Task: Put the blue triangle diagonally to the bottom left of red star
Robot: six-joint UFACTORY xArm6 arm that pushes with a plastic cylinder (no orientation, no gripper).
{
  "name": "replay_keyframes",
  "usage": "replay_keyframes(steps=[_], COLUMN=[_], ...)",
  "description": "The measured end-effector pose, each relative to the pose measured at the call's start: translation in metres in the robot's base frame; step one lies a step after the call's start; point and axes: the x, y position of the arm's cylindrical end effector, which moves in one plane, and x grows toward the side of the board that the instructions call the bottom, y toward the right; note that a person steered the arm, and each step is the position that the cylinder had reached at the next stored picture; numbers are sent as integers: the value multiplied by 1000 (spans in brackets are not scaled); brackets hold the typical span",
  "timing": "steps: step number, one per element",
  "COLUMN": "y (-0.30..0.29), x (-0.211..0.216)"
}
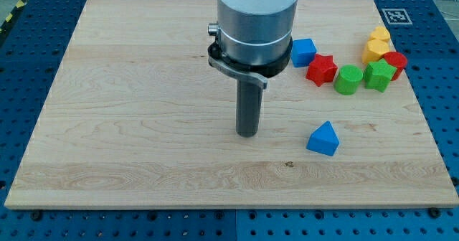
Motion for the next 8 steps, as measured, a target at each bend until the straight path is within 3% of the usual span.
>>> replay_keyframes(steps=[1,2,3,5,7,8], y=[40,124,169,117,218,230], x=[40,44,27,-39,-29,3])
